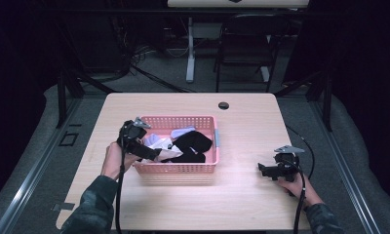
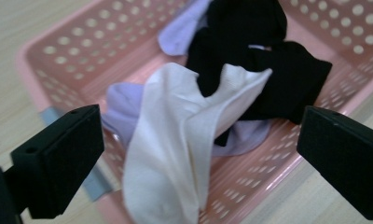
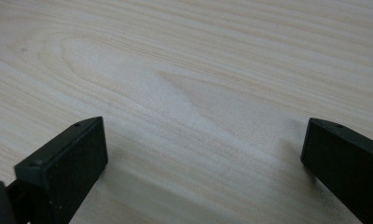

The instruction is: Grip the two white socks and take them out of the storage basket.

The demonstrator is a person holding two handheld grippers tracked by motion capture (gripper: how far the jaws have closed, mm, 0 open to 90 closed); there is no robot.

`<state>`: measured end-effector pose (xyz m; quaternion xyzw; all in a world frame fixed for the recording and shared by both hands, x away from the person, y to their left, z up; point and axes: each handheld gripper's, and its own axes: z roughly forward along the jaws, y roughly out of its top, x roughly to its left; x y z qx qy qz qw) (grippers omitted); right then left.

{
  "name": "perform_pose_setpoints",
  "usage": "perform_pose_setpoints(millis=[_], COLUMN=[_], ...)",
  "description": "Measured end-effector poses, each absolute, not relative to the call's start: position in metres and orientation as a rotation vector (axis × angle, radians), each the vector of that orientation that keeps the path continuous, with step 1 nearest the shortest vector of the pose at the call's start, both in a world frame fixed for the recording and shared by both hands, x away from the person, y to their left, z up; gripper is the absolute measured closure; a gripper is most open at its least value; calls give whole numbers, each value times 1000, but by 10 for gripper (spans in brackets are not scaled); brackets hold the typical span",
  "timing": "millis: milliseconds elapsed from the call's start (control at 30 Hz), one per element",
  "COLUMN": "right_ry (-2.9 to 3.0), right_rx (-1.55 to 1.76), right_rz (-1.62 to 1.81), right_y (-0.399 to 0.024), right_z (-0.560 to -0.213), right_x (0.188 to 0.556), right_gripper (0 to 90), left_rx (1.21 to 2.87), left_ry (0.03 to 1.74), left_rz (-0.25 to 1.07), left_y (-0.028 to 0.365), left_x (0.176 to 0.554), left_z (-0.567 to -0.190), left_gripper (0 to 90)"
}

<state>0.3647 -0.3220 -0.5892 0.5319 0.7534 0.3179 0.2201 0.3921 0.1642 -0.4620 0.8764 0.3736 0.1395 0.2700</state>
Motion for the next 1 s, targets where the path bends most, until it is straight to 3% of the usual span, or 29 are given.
perform_pose_setpoints(millis=[133,167,200,367,433,633,800,867,1000], right_ry=[2086,2086,2083,2085,2086,2086,2085,2084,2084], right_rx=[1472,1472,1472,1472,1474,1473,1474,1473,1475], right_rz=[878,878,878,880,879,879,881,881,881], right_y=[-322,-322,-322,-322,-322,-322,-322,-322,-322], right_z=[-589,-589,-589,-589,-589,-589,-589,-589,-589], right_x=[365,365,365,365,365,365,365,365,365], right_gripper=[0,0,0,0,0,0,0,0,0], left_rx=[2414,2426,2445,2509,2514,2578,2576,2563,2505], left_ry=[989,987,988,990,1022,996,1013,1009,1014], left_rz=[368,367,356,334,343,345,363,369,390], left_y=[149,147,144,136,136,133,135,136,140], left_x=[398,399,402,409,410,409,408,408,406], left_z=[-469,-471,-473,-481,-484,-492,-494,-493,-485], left_gripper=[207,207,287,381,483,637,824,873,881])
